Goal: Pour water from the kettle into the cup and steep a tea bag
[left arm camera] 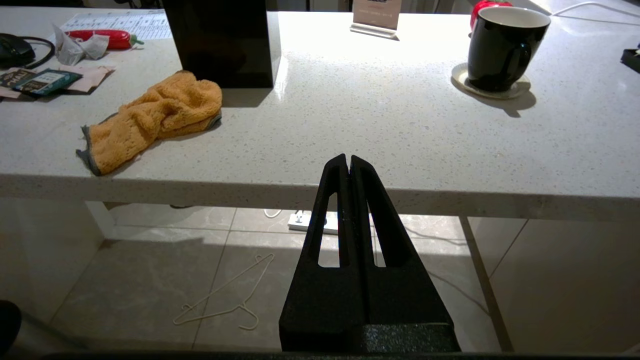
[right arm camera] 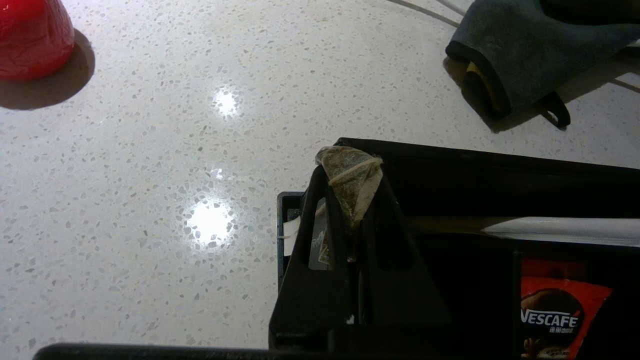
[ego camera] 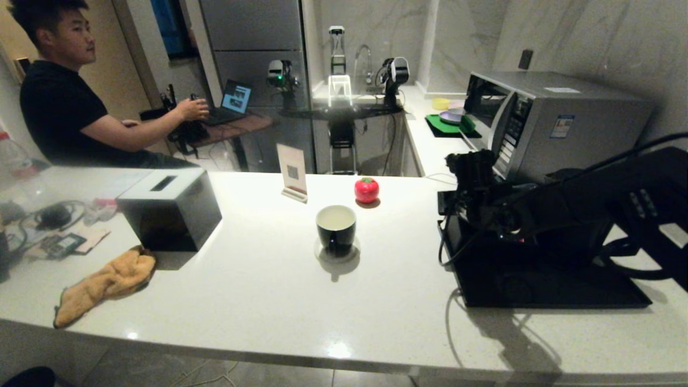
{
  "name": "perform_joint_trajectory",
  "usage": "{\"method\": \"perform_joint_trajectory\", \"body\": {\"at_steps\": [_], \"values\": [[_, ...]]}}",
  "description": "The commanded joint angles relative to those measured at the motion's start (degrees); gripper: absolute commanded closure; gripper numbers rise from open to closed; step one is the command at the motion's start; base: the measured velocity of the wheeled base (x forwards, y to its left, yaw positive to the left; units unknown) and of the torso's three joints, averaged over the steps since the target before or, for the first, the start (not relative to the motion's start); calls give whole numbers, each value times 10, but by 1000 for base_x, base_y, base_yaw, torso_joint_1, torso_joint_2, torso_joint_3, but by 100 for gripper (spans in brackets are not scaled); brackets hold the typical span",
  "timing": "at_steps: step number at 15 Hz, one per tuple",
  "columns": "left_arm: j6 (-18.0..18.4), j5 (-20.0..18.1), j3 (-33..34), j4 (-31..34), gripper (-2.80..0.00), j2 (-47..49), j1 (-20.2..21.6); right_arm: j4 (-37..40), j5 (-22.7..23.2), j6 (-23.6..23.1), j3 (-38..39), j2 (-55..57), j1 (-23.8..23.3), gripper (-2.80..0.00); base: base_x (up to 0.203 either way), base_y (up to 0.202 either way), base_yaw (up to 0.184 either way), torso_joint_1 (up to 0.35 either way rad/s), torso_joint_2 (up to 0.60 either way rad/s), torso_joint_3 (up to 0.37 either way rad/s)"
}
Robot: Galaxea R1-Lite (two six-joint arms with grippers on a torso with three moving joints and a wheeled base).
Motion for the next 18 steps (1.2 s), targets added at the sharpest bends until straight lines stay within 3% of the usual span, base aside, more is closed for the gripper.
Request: {"method": "perform_joint_trajectory", "body": {"at_steps": [1, 18], "values": [[0, 0, 0, 0, 0, 0, 0, -4, -1, 0, 1, 3, 0, 0, 0, 0, 0, 0, 0, 0], [0, 0, 0, 0, 0, 1, 0, -39, -1, -2, 1, 40, -1, 0, 0, 0, 0, 0, 0, 0]]}}
